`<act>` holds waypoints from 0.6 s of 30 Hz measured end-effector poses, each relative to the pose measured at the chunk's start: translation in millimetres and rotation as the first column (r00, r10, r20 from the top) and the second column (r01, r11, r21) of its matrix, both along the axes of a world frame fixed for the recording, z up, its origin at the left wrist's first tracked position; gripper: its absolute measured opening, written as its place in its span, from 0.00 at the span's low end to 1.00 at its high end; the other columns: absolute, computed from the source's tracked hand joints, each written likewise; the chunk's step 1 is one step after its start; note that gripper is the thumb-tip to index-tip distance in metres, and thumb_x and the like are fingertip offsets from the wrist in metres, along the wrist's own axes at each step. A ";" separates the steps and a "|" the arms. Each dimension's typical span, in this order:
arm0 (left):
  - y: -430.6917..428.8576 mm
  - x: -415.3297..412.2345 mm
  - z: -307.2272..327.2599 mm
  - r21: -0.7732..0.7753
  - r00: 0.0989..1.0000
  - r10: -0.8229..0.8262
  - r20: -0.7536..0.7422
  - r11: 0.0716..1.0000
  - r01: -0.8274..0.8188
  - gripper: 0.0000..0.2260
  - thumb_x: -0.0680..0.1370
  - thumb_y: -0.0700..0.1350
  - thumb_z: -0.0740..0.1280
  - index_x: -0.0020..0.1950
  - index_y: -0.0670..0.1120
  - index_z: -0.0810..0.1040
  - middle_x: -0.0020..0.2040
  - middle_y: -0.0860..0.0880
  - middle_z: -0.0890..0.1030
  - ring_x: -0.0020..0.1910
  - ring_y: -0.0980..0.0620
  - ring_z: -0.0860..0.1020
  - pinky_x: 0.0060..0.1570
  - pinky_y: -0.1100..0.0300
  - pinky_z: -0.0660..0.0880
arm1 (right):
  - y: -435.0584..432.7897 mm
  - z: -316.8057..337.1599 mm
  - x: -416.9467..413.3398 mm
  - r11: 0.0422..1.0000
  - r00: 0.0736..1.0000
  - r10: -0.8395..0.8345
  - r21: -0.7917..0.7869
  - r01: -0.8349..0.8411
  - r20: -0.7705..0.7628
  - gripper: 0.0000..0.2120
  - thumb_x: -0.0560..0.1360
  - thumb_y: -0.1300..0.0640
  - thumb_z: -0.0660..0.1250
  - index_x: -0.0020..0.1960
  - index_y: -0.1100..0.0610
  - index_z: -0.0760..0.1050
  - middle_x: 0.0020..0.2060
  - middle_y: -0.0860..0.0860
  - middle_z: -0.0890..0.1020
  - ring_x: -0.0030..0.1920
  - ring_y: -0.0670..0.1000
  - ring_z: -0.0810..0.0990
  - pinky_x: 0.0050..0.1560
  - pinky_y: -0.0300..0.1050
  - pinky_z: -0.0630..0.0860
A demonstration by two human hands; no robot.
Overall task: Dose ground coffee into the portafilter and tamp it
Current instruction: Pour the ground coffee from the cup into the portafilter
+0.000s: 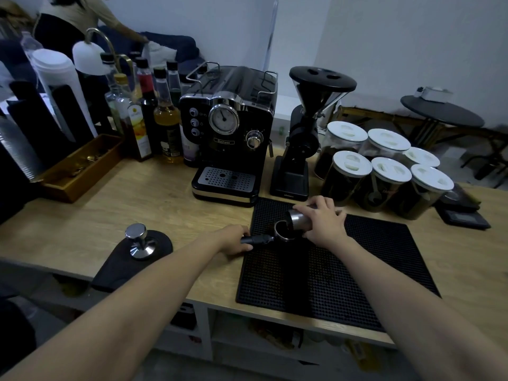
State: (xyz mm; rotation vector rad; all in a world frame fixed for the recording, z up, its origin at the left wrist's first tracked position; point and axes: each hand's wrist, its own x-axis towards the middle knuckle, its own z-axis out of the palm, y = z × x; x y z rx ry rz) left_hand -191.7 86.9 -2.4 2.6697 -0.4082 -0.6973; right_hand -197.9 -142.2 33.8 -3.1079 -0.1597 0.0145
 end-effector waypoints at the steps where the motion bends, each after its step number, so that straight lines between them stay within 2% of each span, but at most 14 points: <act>1: -0.1 -0.1 0.0 0.002 1.000 0.001 0.005 1.000 -0.001 0.18 0.78 0.49 0.64 0.65 0.43 0.72 0.60 0.42 0.77 0.59 0.44 0.75 0.55 0.56 0.71 | -1.9 -1.3 0.1 0.995 0.998 -0.055 0.076 0.057 -0.038 0.34 0.67 0.53 0.73 0.69 0.39 0.64 0.66 0.51 0.63 0.68 0.54 0.56 0.61 0.61 0.62; 6: -2.0 -1.5 -3.1 0.016 0.998 0.014 0.067 1.000 -0.015 0.16 0.78 0.48 0.64 0.62 0.42 0.73 0.60 0.41 0.75 0.58 0.42 0.74 0.57 0.53 0.71 | -6.7 -7.7 -0.2 0.870 0.947 -0.251 0.382 0.311 -0.200 0.36 0.64 0.52 0.77 0.68 0.37 0.66 0.65 0.50 0.64 0.69 0.53 0.56 0.63 0.61 0.60; 11: 0.4 -5.0 -8.4 -0.053 0.994 0.064 0.091 0.997 -0.060 0.15 0.78 0.48 0.63 0.63 0.44 0.73 0.61 0.43 0.73 0.62 0.44 0.70 0.62 0.52 0.69 | -16.7 -12.5 -1.7 0.674 0.913 -0.325 0.617 0.406 -0.246 0.38 0.64 0.55 0.77 0.70 0.43 0.66 0.67 0.54 0.63 0.68 0.58 0.57 0.70 0.61 0.58; 13: 2.5 -4.9 -8.8 -0.113 0.986 0.108 0.129 0.989 -0.093 0.14 0.78 0.47 0.64 0.62 0.44 0.74 0.61 0.43 0.74 0.61 0.45 0.71 0.61 0.53 0.69 | -22.1 -11.2 -0.6 0.650 0.908 -0.349 0.637 0.413 -0.233 0.37 0.64 0.55 0.77 0.70 0.44 0.66 0.67 0.54 0.64 0.67 0.58 0.58 0.70 0.58 0.59; 15: 2.8 -3.8 -8.7 -0.143 0.978 0.129 0.165 0.984 -0.106 0.15 0.78 0.47 0.64 0.62 0.43 0.73 0.60 0.43 0.75 0.60 0.45 0.72 0.60 0.54 0.69 | -27.9 -9.2 0.5 0.653 0.899 -0.374 0.624 0.429 -0.227 0.37 0.64 0.54 0.77 0.70 0.43 0.66 0.67 0.54 0.65 0.67 0.59 0.58 0.70 0.62 0.58; 18: 2.3 -3.2 -8.1 -0.104 0.984 0.118 0.130 0.989 -0.105 0.14 0.77 0.47 0.64 0.62 0.44 0.74 0.60 0.43 0.75 0.60 0.45 0.72 0.60 0.54 0.69 | -32.2 -7.9 2.1 0.667 0.897 -0.383 0.606 0.433 -0.219 0.37 0.64 0.53 0.77 0.69 0.41 0.67 0.66 0.53 0.66 0.67 0.58 0.58 0.69 0.64 0.59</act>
